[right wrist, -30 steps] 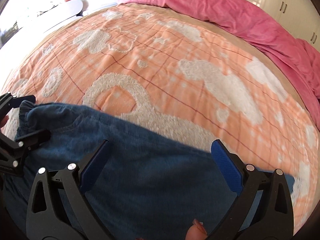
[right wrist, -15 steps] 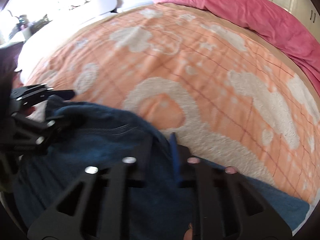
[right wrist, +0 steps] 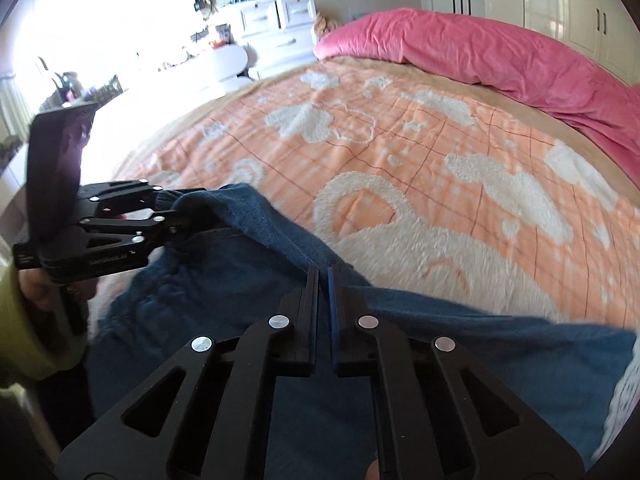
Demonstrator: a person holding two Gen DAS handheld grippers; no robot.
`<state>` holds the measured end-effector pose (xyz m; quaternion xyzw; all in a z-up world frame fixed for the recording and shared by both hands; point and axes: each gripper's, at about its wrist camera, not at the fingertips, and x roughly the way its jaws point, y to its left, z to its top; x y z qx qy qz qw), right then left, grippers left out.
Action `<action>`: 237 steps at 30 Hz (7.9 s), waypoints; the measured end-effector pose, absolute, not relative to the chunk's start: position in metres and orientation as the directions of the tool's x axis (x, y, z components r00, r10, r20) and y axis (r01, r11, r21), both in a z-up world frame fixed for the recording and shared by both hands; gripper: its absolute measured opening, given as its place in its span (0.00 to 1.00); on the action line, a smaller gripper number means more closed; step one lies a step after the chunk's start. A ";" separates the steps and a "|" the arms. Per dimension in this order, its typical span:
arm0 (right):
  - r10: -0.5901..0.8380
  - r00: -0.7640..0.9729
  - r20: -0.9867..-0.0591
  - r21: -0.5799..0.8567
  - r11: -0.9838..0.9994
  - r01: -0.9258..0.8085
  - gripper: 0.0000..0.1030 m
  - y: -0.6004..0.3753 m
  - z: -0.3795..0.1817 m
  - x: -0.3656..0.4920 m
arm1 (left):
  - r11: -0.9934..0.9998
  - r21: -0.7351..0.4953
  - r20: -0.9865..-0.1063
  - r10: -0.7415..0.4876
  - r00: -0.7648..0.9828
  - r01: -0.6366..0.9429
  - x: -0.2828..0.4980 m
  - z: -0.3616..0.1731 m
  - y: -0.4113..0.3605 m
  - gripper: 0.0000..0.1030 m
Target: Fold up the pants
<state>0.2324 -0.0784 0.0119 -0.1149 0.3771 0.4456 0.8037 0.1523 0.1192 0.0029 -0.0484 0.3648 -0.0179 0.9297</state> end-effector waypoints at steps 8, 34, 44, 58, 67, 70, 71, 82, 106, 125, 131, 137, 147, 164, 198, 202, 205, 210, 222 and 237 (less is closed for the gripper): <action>0.610 0.371 -0.700 0.089 0.590 -0.803 0.20 -0.094 0.030 0.198 | 0.991 -0.119 -0.626 -0.117 0.771 0.054 0.100 0.026 0.098 0.26; 0.521 0.294 -0.801 -0.036 0.449 -0.893 0.00 -0.104 0.017 0.062 | 0.991 -0.079 -0.748 -0.133 0.650 0.112 0.006 0.004 0.064 0.27; 0.499 0.241 -0.832 0.025 0.469 -0.883 0.00 -0.098 -0.013 0.013 | 0.993 -0.012 -0.773 -0.086 0.629 0.120 0.002 -0.002 0.050 0.29; 0.291 0.702 -0.651 -0.600 0.370 -0.710 0.55 -0.119 -0.014 0.037 | 0.985 -0.111 -0.752 -0.172 0.636 0.134 -0.011 0.005 0.063 0.29; 0.395 0.562 -0.727 -0.345 0.497 -0.796 0.00 -0.147 0.013 0.053 | 0.984 -0.116 -0.722 -0.176 0.669 0.135 -0.006 0.022 0.075 0.36; 0.478 0.454 -0.752 -0.205 0.485 -0.850 0.00 -0.165 0.021 0.025 | 0.984 -0.117 -0.732 -0.178 0.657 0.136 -0.005 0.016 0.080 0.44; 0.484 0.426 -0.765 -0.183 0.470 -0.864 0.00 -0.167 0.018 0.014 | 0.984 -0.113 -0.739 -0.177 0.650 0.140 -0.005 0.012 0.080 0.49; 0.476 0.264 -0.839 0.025 0.518 -0.855 0.07 -0.168 -0.033 -0.009 | 0.990 -0.062 -0.813 -0.122 0.569 0.125 -0.029 -0.010 0.090 0.80; 0.429 0.472 -0.770 0.040 0.770 -0.636 0.53 -0.167 0.015 0.044 | 0.971 -0.077 -0.811 -0.192 0.552 0.225 0.000 -0.038 0.014 0.61; 0.298 0.598 -0.744 -0.038 0.874 -0.484 0.77 -0.200 0.024 0.059 | 0.962 -0.114 -0.708 -0.253 0.660 0.247 -0.011 0.034 0.007 0.68; 0.214 0.657 -0.723 -0.080 0.919 -0.387 0.79 -0.230 0.036 0.085 | 0.937 -0.141 -0.705 -0.321 0.632 0.319 0.005 0.040 -0.028 0.68; 0.138 0.702 -0.699 -0.125 0.943 -0.309 0.82 -0.248 0.046 0.109 | 0.906 -0.174 -0.730 -0.381 0.567 0.385 0.024 0.027 -0.064 0.68; 0.106 0.705 -0.702 -0.146 0.947 -0.287 0.84 -0.253 0.045 0.145 | 0.885 -0.236 -0.765 -0.424 0.485 0.402 0.064 0.002 -0.097 0.68; 0.135 0.582 -0.802 -0.094 0.934 -0.346 0.85 -0.223 0.009 0.219 | 0.842 -0.383 -0.743 -0.525 0.416 0.379 0.092 -0.026 -0.111 0.16; 0.418 0.662 -0.622 0.451 0.883 -0.132 0.05 -0.376 0.056 0.145 | 0.841 -0.282 -0.725 -0.502 0.472 0.462 0.068 0.011 -0.127 0.11; 0.431 0.662 -0.613 0.518 0.852 -0.075 0.05 -0.402 0.040 0.109 | 0.825 -0.249 -0.727 -0.506 0.464 0.508 0.054 0.014 -0.130 0.11; 0.424 0.648 -0.633 0.553 0.833 -0.005 0.05 -0.418 0.016 0.085 | 0.813 -0.224 -0.740 -0.500 0.449 0.537 0.044 0.008 -0.133 0.11; 0.419 0.611 -0.672 0.598 0.793 0.114 0.13 -0.444 -0.031 0.059 | 0.799 -0.207 -0.768 -0.490 0.412 0.565 0.033 -0.009 -0.142 0.11; 0.409 0.626 -0.665 0.587 0.804 0.099 0.06 -0.468 -0.039 0.034 | 0.789 -0.147 -0.788 -0.457 0.412 0.596 0.011 -0.023 -0.149 0.12; 0.297 0.685 -0.665 0.389 0.921 -0.022 0.49 -0.475 0.010 0.058 | 0.885 -0.117 -0.752 -0.376 0.541 0.452 0.068 0.029 -0.079 0.60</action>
